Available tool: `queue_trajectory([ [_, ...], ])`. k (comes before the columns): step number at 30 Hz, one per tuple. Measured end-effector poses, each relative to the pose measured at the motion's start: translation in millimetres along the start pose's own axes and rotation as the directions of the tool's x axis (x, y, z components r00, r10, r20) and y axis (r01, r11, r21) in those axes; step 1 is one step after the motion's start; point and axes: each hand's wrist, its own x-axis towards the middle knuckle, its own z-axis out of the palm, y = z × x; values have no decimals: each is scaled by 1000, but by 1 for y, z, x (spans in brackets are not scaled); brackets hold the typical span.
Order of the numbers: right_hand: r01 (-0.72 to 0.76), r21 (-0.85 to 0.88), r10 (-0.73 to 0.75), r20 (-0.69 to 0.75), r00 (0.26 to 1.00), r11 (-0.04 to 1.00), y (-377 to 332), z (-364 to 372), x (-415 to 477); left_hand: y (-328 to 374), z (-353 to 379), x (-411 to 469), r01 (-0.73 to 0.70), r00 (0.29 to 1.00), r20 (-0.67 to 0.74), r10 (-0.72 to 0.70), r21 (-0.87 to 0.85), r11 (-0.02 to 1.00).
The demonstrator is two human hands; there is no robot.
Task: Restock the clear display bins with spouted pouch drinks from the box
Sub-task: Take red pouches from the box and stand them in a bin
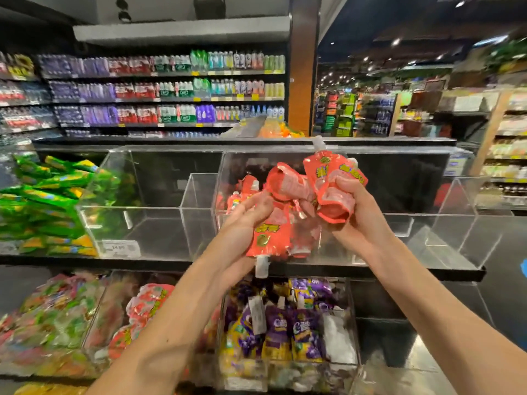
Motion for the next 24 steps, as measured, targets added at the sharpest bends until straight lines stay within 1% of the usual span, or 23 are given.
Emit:
queue_trajectory([
  [2, 27, -18, -28, -35, 999, 999, -5, 1, 8, 12, -10, 11, -6, 1000, -13, 6, 0, 1000],
  [5, 56, -18, -57, -54, 997, 998, -10, -5, 19, 31, -23, 26, -50, 998, -23, 52, 66, 997],
  [7, 63, -78, -70, -82, 994, 995, -11, -9, 22, 43, -29, 37, -135, 986, -77, 145, 125, 983],
  [9, 81, -116, -92, -93, 991, 990, -12, -15, 25, 55, -33, 47, -261, 952, -95, 291, 243, 934],
  [10, 91, -121, -104, -98, 990, 988, -12, -17, 26, 59, -34, 51, -334, 922, -82, 378, 322, 886],
  [11, 99, -117, -111, -95, 989, 988, -13, -18, 27, 63, -35, 55, -409, 881, -52, 470, 417, 812],
  [13, 101, -112, -114, -111, 987, 988, -17, -23, 29, 70, -35, 60, -519, 780, 49, 624, 609, 600],
  [15, 95, -100, -107, -122, 987, 990, -22, -26, 33, 76, -33, 67, -554, 696, 160, 700, 740, 382],
  [16, 90, -99, -101, -111, 989, 991, -24, -28, 35, 77, -32, 73, -544, 666, 189, 721, 785, 297],
  [18, 81, -129, -93, -88, 992, 988, -29, -29, 38, 75, -30, 87, -531, 626, 233, 744, 826, 189],
  [21, 57, -180, -74, -89, 993, 982, -32, -33, 43, 65, -23, 110, -551, 543, 377, 751, 834, -21],
  [22, 56, -202, -74, -86, 994, 978, -35, -34, 45, 62, -20, 117, -560, 524, 418, 742, 826, -69],
  [24, 57, -237, -78, -82, 994, 970, -41, -38, 46, 55, -17, 133, -559, 505, 461, 730, 819, -130],
])
